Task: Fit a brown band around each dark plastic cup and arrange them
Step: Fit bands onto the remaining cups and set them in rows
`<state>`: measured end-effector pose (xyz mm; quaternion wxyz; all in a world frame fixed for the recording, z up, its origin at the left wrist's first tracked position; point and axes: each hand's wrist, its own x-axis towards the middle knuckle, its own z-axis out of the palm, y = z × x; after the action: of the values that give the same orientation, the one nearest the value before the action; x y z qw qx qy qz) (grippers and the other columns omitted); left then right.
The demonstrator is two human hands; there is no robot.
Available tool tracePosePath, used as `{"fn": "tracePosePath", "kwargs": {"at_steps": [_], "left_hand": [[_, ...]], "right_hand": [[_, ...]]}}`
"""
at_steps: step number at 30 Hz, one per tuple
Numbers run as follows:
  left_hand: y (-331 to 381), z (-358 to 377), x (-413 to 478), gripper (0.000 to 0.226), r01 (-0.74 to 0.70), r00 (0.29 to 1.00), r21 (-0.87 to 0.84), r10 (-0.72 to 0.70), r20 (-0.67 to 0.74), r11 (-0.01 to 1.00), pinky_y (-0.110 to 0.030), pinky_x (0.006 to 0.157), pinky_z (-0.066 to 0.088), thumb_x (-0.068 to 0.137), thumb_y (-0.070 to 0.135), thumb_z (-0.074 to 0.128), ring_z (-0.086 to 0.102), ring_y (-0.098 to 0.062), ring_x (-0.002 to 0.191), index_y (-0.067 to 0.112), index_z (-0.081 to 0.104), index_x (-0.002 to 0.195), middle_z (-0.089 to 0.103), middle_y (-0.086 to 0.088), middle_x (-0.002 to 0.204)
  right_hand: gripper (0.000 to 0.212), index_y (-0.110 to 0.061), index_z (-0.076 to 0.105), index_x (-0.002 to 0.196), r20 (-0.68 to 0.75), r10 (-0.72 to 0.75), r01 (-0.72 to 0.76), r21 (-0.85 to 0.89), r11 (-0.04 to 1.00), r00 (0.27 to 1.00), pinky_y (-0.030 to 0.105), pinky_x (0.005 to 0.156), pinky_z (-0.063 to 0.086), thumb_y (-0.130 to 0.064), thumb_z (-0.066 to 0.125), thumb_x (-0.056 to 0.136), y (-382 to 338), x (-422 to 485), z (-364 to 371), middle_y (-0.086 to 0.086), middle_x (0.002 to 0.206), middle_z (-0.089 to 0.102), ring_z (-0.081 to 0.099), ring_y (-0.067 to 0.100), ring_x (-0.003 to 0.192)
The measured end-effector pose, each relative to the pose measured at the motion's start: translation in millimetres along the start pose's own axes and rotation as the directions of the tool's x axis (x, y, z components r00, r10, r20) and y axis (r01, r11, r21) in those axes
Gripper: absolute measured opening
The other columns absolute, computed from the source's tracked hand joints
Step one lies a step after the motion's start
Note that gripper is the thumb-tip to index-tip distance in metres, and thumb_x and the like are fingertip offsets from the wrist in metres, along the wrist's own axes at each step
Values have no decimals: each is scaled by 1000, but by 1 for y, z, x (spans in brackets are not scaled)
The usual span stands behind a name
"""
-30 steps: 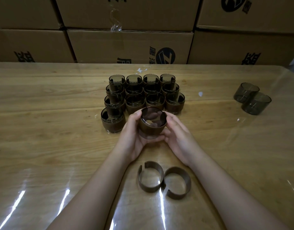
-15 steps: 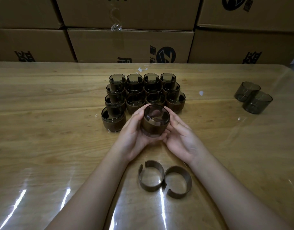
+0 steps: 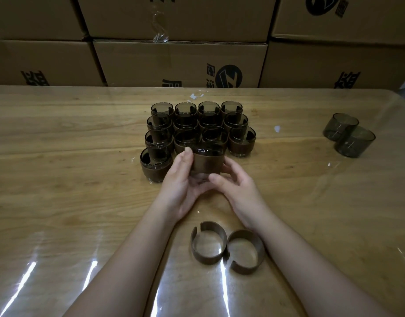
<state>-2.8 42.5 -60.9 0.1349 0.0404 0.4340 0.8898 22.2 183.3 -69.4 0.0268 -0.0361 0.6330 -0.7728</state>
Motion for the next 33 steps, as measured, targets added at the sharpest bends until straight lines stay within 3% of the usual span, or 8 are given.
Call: {"fn": "tracePosePath", "kwargs": {"at_steps": [4,10,15,17,21,26,30,33], "left_hand": [[1,3,1,75,-38,999,99,37,12,994,-46,80,57,77,47,64,66,-39,104,6,38,135,59,-27,125],[-1,-2,2,75,-9,1000,164,6,19,986,-46,79,56,74,40,71,64,-37,109,14,42,138,52,-22,135],[-7,0,0,61,-7,996,464,-37,85,886,-38,84,58,70,24,76,67,-22,107,34,50,125,54,-9,125],[-9,3,-2,69,-73,991,608,-10,132,791,-33,88,56,66,25,79,66,-17,107,41,47,125,53,-3,123],[-13,7,-5,80,-167,981,765,30,189,622,-39,99,50,56,39,79,57,-21,117,39,46,129,49,-8,128],[-13,7,-3,71,-179,981,673,179,70,718,-15,83,49,62,33,88,61,0,104,39,41,115,58,0,121],[-14,9,-5,68,-182,982,715,166,93,675,-22,77,53,75,31,80,62,-5,104,50,31,118,54,10,121],[-9,8,-4,66,-139,988,623,61,145,770,-21,67,52,82,35,67,67,-9,83,41,29,136,59,-1,115]], "right_hand": [[54,-23,59,117,-30,54,-45,230,972,998,40,100,49,-20,75,65,-2,1,-5,9,123,62,61,22,116],[45,-15,63,111,-114,10,18,242,970,993,30,83,56,-30,71,70,-6,1,-7,6,105,72,69,21,99],[37,-13,61,110,-252,-16,95,303,948,968,26,78,57,-30,64,77,-13,4,-20,6,99,73,69,18,94],[37,-14,61,112,-235,-55,116,250,961,970,29,77,58,-29,63,78,-14,4,-23,5,101,73,69,18,94],[32,-23,63,115,-139,-223,217,-58,974,965,31,95,51,-25,69,84,-14,0,-23,-2,116,70,62,13,114],[49,-35,55,125,-79,-180,167,-151,974,980,20,86,51,-32,71,79,-11,-2,-19,-8,131,56,58,0,114],[51,-31,56,126,-69,-111,101,-140,985,991,38,103,47,-36,67,77,-12,-3,-18,5,131,58,54,15,125],[45,-36,59,120,-112,-113,103,-90,991,987,50,105,44,-40,67,75,-15,-3,-20,8,126,62,57,23,121]]}}
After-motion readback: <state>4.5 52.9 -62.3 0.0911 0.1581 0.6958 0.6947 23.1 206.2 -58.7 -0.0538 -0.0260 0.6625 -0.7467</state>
